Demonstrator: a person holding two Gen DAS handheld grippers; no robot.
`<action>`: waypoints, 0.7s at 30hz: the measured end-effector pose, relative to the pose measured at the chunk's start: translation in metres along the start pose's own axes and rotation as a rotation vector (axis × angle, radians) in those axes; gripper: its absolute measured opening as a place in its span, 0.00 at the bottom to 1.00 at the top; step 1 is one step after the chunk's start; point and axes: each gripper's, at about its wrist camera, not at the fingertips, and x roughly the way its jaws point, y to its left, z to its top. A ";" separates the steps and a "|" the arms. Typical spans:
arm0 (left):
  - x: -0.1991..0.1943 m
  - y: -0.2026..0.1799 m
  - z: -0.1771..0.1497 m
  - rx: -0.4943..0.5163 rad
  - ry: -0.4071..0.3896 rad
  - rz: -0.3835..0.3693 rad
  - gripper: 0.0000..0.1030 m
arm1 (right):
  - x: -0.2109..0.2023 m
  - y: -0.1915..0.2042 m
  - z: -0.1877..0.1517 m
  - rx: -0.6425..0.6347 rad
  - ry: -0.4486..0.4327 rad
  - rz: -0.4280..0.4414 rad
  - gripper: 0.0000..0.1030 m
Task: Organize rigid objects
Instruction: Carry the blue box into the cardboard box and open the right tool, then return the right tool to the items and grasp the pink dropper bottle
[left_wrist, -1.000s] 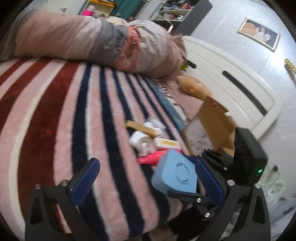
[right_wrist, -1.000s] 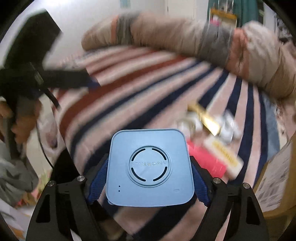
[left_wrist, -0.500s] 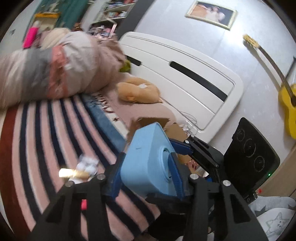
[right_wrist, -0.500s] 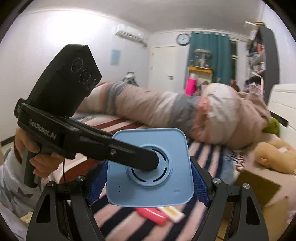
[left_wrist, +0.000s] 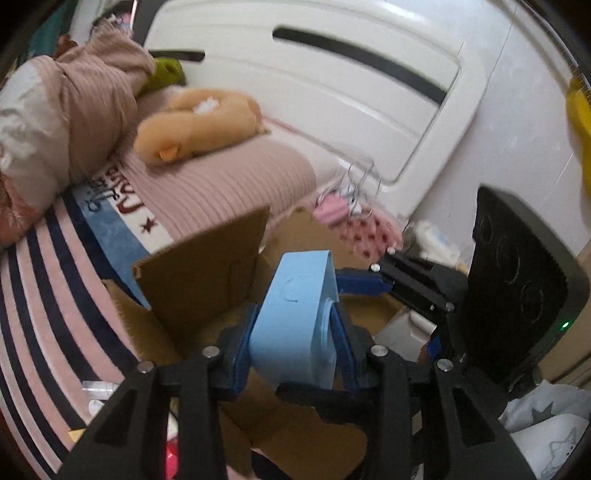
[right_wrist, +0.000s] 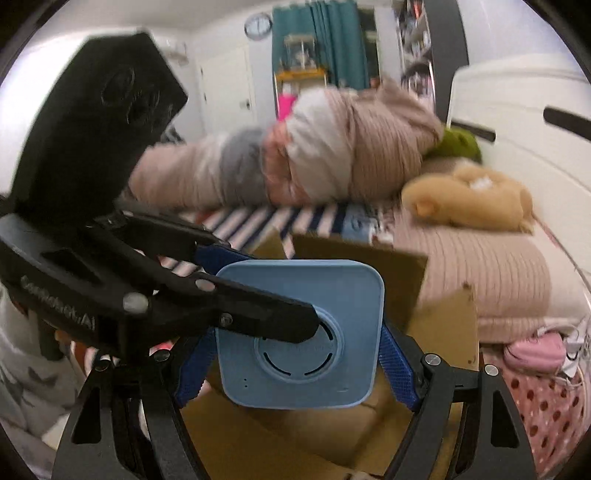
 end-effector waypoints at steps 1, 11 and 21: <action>0.006 0.001 0.000 0.002 0.019 0.012 0.35 | 0.006 -0.004 -0.001 0.003 0.032 0.004 0.75; -0.013 0.007 0.000 0.009 -0.029 0.099 0.64 | 0.001 -0.001 -0.005 -0.017 0.042 -0.011 0.93; -0.126 0.048 -0.059 -0.125 -0.246 0.356 0.68 | -0.016 0.069 0.027 -0.130 -0.070 0.047 0.93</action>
